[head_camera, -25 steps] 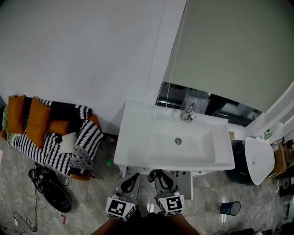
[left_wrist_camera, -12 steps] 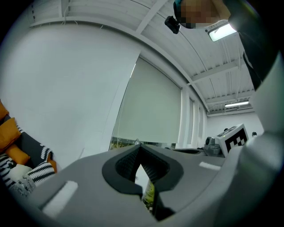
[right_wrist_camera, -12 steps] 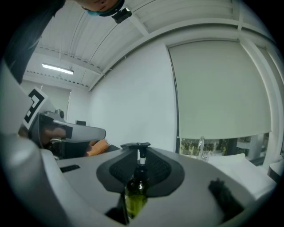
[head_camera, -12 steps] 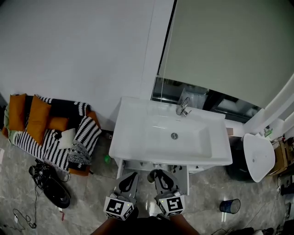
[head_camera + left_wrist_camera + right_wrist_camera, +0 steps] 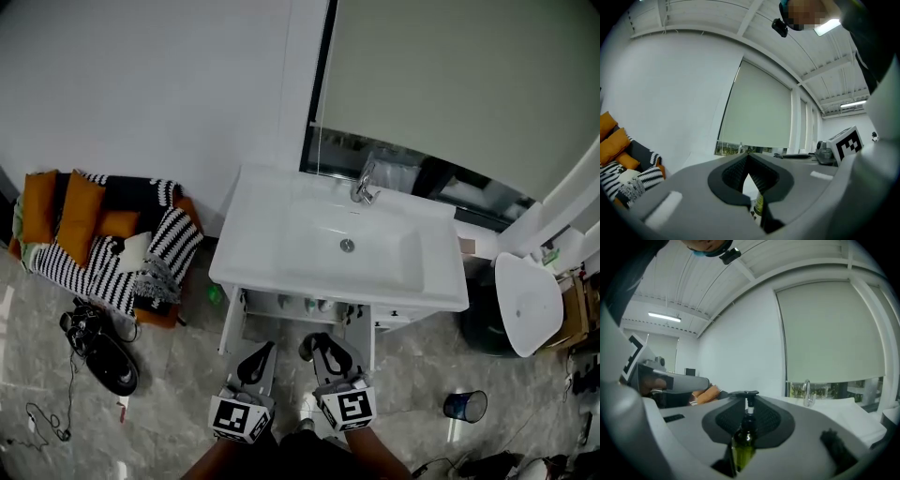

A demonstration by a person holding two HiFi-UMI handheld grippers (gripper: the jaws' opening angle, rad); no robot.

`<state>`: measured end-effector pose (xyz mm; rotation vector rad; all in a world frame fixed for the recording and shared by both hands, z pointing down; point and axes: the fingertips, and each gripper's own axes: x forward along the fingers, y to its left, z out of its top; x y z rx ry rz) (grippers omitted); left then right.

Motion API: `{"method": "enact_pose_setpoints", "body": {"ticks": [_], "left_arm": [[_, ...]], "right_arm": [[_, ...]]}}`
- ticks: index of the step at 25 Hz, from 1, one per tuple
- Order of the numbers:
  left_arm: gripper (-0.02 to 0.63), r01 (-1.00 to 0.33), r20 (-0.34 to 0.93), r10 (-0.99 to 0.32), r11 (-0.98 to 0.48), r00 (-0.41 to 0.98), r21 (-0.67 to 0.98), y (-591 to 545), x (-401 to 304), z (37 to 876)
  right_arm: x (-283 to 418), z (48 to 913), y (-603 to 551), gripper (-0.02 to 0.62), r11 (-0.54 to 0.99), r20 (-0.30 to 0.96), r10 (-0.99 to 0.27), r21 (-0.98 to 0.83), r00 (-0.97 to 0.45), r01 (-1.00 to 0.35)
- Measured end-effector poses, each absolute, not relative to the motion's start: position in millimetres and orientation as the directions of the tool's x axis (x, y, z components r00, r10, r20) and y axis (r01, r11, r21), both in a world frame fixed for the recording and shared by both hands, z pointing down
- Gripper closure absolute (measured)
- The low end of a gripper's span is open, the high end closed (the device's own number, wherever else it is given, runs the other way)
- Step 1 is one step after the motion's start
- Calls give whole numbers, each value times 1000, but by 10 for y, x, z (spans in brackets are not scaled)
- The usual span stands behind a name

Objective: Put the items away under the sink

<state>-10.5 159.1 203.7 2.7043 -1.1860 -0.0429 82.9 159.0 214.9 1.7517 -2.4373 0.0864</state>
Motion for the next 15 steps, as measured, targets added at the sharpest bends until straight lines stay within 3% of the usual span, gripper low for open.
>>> {"method": "enact_pose_setpoints", "body": {"ticks": [15], "left_arm": [[598, -759, 107, -754, -627, 648, 176, 1965, -68, 2439]], "right_arm": [[1007, 2557, 2030, 525, 335, 157, -932, 28, -327, -942]]}}
